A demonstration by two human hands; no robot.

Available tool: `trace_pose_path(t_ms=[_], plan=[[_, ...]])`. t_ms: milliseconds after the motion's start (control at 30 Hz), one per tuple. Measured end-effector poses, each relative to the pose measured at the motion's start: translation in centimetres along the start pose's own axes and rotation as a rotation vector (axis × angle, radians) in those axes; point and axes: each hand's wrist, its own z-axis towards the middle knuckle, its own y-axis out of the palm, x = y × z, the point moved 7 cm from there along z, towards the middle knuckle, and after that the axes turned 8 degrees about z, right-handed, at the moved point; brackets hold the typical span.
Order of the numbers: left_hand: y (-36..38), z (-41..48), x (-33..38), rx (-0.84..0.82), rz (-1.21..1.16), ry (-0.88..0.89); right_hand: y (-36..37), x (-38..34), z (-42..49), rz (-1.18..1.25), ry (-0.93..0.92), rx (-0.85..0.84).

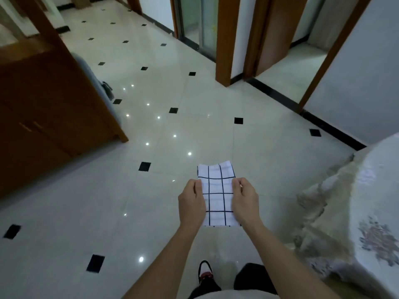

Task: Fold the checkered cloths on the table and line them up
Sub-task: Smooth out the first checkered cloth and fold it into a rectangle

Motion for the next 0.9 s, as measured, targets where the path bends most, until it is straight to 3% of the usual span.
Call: trace_pose_path(t_ms=[400,900], plan=[[18.1,6.6,12.8,-0.438,0.062,0.263,-13.9,2.6,9.7,0.056,0.117,0.478],[43.5,2.9,31.5,-0.843,0.149,0.613,-36.0,8.4,18.4,0.253,0.227,0.98]])
